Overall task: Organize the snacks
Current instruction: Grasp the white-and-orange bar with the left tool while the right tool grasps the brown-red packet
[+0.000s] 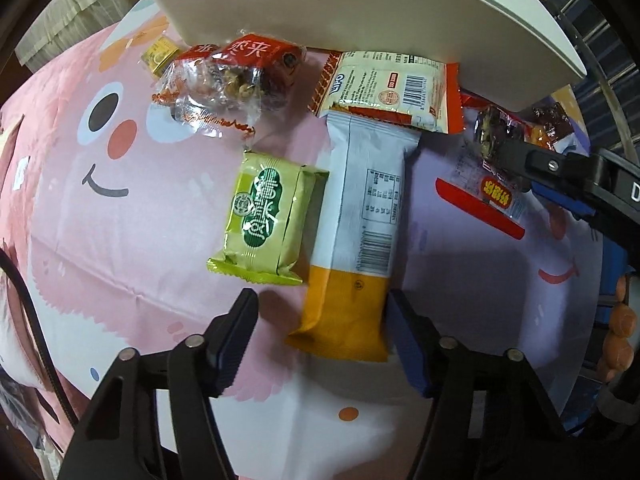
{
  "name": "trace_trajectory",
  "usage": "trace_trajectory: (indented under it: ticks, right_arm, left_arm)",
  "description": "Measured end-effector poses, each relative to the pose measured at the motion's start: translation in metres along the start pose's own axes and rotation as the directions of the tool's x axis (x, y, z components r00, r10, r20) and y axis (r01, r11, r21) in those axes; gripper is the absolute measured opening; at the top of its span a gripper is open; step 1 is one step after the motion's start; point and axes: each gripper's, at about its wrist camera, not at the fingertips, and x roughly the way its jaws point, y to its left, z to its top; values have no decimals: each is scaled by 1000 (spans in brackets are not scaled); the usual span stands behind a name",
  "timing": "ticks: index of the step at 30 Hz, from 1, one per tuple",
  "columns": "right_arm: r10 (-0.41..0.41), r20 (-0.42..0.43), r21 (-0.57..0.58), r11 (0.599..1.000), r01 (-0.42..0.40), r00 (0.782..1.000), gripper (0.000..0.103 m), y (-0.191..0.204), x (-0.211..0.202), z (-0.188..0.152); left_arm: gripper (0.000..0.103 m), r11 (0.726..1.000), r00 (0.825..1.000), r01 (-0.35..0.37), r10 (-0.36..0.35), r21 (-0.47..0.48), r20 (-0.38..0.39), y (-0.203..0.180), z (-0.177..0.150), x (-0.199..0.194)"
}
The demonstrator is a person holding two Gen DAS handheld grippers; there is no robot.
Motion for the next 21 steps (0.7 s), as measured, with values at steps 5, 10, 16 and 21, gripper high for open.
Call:
trace_trajectory:
  ticks: [5, 10, 16, 21]
  right_arm:
    - [-41, 24, -56, 998, 42, 999, 65, 13, 5, 4]
    - [-84, 52, -103, 991, 89, 995, 59, 21, 9, 8]
    - [-100, 66, -143, 984, 109, 993, 55, 29, 12, 9]
    - [-109, 74, -178, 977, 121, 991, 51, 30, 10, 9]
  left_arm:
    - [54, 1000, 1000, -10, 9, 14, 20, -9, 4, 4]
    - [48, 1000, 999, -16, 15, 19, 45, -23, 8, 7]
    - [40, 1000, 998, 1, -3, 26, 67, -26, 3, 4]
    - [37, 999, 996, 15, -18, 28, 83, -25, 1, 3]
